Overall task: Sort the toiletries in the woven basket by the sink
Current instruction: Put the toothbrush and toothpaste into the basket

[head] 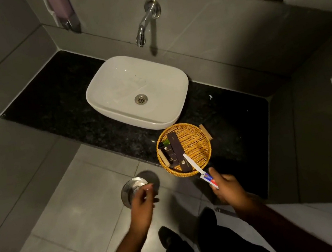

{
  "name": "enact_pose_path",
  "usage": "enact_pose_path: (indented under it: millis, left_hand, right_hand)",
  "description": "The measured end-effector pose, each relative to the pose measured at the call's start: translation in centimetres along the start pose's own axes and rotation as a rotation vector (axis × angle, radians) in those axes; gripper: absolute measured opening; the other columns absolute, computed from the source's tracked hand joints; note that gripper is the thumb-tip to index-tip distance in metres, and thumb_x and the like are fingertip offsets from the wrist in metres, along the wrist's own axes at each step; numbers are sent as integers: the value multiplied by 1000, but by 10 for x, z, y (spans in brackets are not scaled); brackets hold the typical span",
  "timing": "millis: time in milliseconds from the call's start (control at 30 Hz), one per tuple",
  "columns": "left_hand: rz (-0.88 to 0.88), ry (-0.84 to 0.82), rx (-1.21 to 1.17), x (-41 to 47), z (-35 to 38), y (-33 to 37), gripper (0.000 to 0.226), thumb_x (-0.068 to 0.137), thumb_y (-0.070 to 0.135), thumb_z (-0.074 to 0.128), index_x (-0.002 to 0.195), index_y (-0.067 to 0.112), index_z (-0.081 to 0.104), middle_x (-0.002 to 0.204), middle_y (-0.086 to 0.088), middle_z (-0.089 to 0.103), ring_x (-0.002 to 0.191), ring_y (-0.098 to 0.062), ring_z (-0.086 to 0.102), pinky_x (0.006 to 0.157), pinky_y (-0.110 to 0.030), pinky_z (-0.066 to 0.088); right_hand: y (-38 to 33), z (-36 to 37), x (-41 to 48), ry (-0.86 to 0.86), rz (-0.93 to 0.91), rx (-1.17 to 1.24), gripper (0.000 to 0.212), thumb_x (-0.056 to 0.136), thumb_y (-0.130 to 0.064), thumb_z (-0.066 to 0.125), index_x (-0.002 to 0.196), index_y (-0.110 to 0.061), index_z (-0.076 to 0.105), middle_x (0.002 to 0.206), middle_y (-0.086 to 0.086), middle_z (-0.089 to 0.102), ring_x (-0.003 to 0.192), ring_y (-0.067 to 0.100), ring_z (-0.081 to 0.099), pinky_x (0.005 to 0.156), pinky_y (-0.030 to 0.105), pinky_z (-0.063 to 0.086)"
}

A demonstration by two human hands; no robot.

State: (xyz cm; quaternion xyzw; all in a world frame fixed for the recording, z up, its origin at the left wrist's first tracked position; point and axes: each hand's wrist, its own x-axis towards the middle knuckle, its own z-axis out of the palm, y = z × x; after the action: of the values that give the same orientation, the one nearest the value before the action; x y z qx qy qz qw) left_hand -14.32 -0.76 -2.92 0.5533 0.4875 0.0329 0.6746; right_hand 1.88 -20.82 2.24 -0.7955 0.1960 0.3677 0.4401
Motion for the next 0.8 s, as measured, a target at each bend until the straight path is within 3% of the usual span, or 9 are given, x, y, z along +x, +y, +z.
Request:
enact_pose_path:
  millis: [100,167,200,267,400,500,633,700,800]
  left_hand:
    - [-11,-253,-11,-22,43,51,38,112,43,52,98,27,84,88,-7,80,71,-21,73,67,-31,58]
    - [-4,-372,28,-33,69,76,39,109,53,53,92,35,84,86,0,81,64,-14,72,61,-30,60]
    - [15,-394,33,-37,80,85,36,107,53,56,92,36,84,85,1,80,63,-14,71,60,-29,60]
    - [41,-370,24,-38,99,98,30,105,46,65,94,27,85,84,-1,78,59,-14,70,58,-30,62]
    - [-16,-279,-42,-27,117,108,22,97,32,79,89,13,85,86,-10,79,58,-13,71,59,-30,64]
    - [-45,-220,-24,-14,125,111,26,95,34,81,99,8,84,91,-20,81,67,-14,77,64,-31,65]
    - [-65,-98,-64,18,132,111,20,99,25,77,99,7,85,88,-18,83,71,-22,80,64,-36,67]
    - [-47,-39,-2,39,135,112,19,99,19,76,97,2,85,89,-25,81,77,-34,76,67,-41,64]
    - [-21,-28,149,72,142,111,17,93,14,80,92,-2,85,94,-37,80,83,-40,74,82,-53,64]
  right_hand:
    - [-20,2,-4,-29,-120,-20,30,98,-46,64,85,-21,74,57,-10,66,52,1,63,49,18,42]
    - [-34,4,-3,-63,-214,-65,36,100,-47,60,80,-21,73,54,-9,69,51,0,65,48,15,42]
    - [-40,4,0,-83,-250,-78,39,102,-47,58,81,-19,75,62,-3,72,59,6,69,52,18,44]
    - [-50,3,6,-114,-312,-77,40,104,-43,56,89,-13,77,74,5,73,73,16,70,61,22,45]
    - [-71,2,20,-124,-382,-61,32,105,-36,56,79,-25,71,75,-12,67,75,3,66,61,15,43]
    - [-80,0,40,-129,-392,-87,24,106,-32,53,88,-25,67,79,-15,62,77,4,62,60,10,43]
    - [-82,-7,82,-166,-271,-205,24,106,-26,50,106,-11,69,118,14,68,106,27,63,89,33,49]
    - [-81,-10,98,-160,-214,-265,30,106,-25,51,125,-9,69,130,15,66,119,33,63,103,44,53]
    - [-73,-9,119,-120,-178,-302,33,105,-18,49,131,-8,68,132,16,67,123,33,64,107,47,53]
